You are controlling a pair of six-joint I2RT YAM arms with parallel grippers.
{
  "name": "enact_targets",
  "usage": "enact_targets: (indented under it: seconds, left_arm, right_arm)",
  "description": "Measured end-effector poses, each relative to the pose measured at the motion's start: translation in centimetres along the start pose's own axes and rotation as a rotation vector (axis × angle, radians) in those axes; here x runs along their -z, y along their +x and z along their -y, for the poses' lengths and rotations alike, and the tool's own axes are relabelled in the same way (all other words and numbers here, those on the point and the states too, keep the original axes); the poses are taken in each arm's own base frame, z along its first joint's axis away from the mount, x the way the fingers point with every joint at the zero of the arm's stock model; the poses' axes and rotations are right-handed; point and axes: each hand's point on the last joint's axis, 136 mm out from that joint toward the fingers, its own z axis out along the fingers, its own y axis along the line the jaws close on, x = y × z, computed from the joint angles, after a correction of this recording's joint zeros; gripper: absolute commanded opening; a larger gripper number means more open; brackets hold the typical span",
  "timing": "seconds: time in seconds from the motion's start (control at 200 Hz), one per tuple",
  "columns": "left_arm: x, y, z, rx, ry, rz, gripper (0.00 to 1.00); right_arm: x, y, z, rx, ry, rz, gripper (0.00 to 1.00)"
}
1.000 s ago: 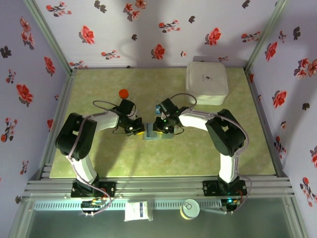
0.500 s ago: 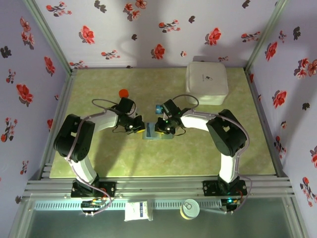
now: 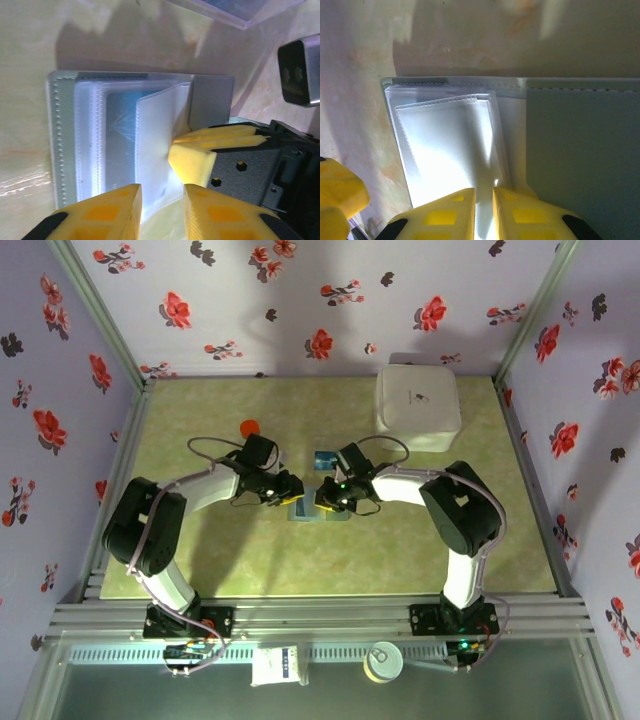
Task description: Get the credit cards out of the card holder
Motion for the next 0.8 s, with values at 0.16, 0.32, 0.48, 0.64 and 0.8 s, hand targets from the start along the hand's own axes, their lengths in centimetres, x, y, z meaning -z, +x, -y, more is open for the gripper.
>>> enact_targets:
  seconds: [0.16,0.32,0.48,0.64,0.8]
  left_arm:
    - [-0.9,0.0,0.1,-0.002,0.002,-0.009,0.29]
    - [-1.6,0.3,-0.3,0.003,-0.012,-0.026,0.30]
    - [-2.2,0.4,-0.5,0.005,-0.023,-0.038,0.30]
    - [-2.9,0.7,-0.6,0.007,-0.034,-0.055,0.31]
    - [-2.9,0.5,-0.5,0.005,-0.046,-0.055,0.35]
  right_arm:
    - [0.0,-0.1,0.0,-0.019,-0.029,-0.002,0.18]
    - [0.0,-0.1,0.0,-0.035,-0.047,-0.005,0.17]
    - [0.1,0.0,0.0,-0.044,-0.061,-0.009,0.16]
    - [0.0,0.0,0.0,-0.050,-0.071,-0.008,0.16]
    - [0.0,-0.1,0.0,-0.055,-0.078,-0.006,0.16]
